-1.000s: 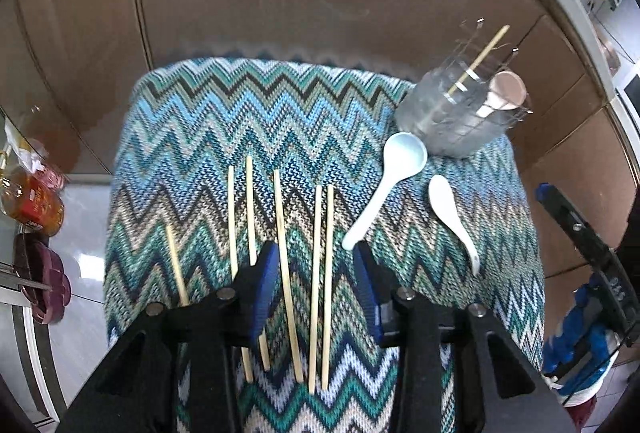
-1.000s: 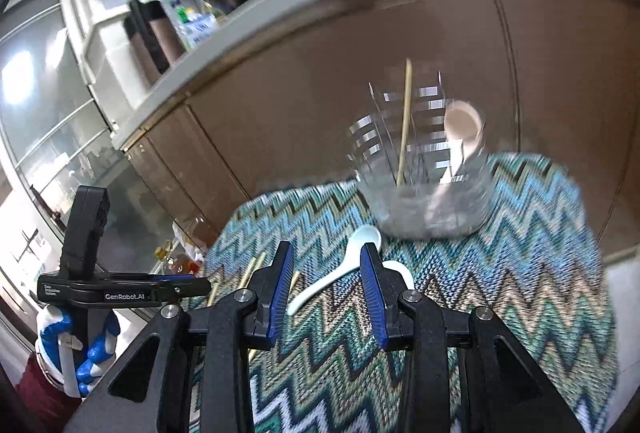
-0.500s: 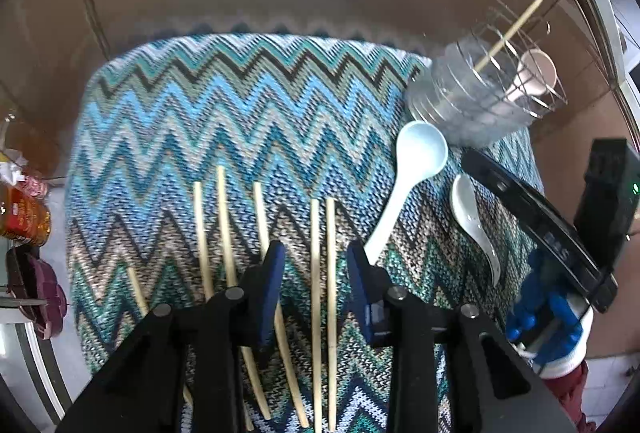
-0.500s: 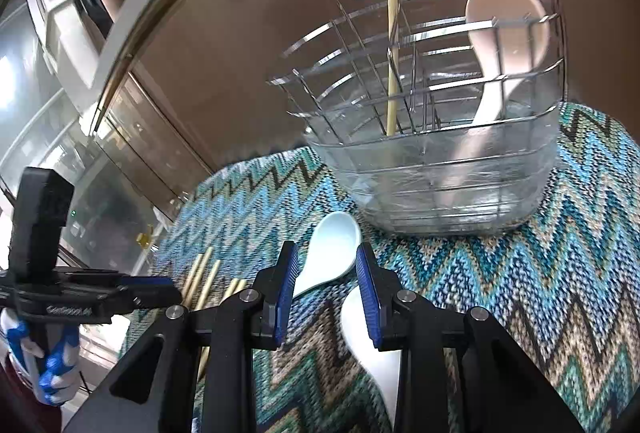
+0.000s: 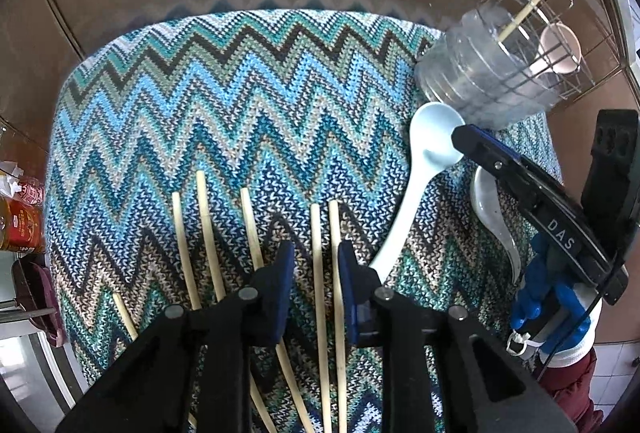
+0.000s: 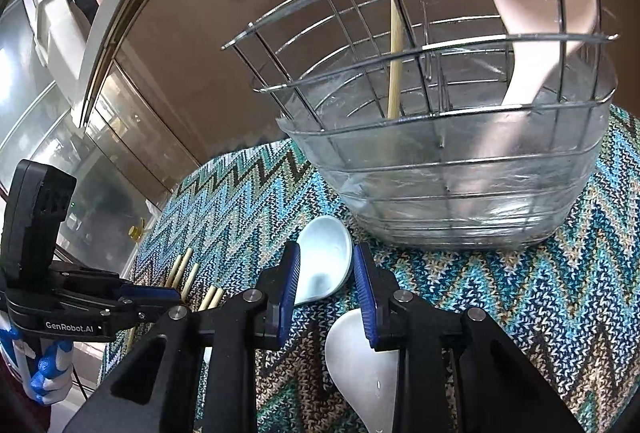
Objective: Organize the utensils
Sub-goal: 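Grasp a chopstick with the left tool while the right tool grasps a white spoon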
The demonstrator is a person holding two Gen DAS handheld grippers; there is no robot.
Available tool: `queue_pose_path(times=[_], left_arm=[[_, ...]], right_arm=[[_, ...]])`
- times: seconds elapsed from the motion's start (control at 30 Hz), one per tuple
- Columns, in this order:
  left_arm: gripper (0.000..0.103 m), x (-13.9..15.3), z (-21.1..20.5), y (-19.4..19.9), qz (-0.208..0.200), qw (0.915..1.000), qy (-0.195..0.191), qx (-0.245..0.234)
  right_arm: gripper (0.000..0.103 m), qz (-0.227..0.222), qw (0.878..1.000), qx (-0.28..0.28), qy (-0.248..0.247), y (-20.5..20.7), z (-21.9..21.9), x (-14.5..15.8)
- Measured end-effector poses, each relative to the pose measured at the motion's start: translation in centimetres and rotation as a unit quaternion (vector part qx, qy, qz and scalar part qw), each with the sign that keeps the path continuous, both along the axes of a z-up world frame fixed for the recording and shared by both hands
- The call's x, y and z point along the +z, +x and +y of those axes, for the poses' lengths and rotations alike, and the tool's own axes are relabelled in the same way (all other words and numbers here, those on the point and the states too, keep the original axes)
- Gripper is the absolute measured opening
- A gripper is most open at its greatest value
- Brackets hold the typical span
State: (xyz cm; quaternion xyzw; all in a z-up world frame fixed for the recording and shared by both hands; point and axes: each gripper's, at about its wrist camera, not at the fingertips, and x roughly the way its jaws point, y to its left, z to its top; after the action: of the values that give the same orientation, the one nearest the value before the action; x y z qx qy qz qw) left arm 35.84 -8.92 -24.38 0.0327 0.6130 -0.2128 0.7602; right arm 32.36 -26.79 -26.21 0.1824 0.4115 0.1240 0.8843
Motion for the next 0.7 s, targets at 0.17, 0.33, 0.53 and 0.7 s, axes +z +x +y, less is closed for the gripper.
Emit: queue_pose_path(times=[0.17, 0.33, 0.53, 0.7], left_arm=[[0.020, -1.0, -1.6, 0.3, 0.007, 0.9999, 0.010, -0.005], [0.019, -1.8, -2.7, 0.4, 0.014, 0.9999, 0.009, -0.002], [0.019, -1.7, -1.2, 0.7, 0.018, 0.9998, 0.006, -0.002], [0.019, -1.5, -0.1, 1.0, 0.019, 0.9997, 0.011, -0.008]], right_arm=[[0.029, 0.003, 1.000, 0.003, -0.001, 0.2, 0.1, 0.0], [0.028, 0.005, 1.000, 0.006, -0.001, 0.8, 0.0, -0.5], [0.028, 0.006, 1.000, 0.009, 0.001, 1.1, 0.0, -0.7], [0.026, 0.007, 1.000, 0.012, -0.001, 1.5, 0.2, -1.1]])
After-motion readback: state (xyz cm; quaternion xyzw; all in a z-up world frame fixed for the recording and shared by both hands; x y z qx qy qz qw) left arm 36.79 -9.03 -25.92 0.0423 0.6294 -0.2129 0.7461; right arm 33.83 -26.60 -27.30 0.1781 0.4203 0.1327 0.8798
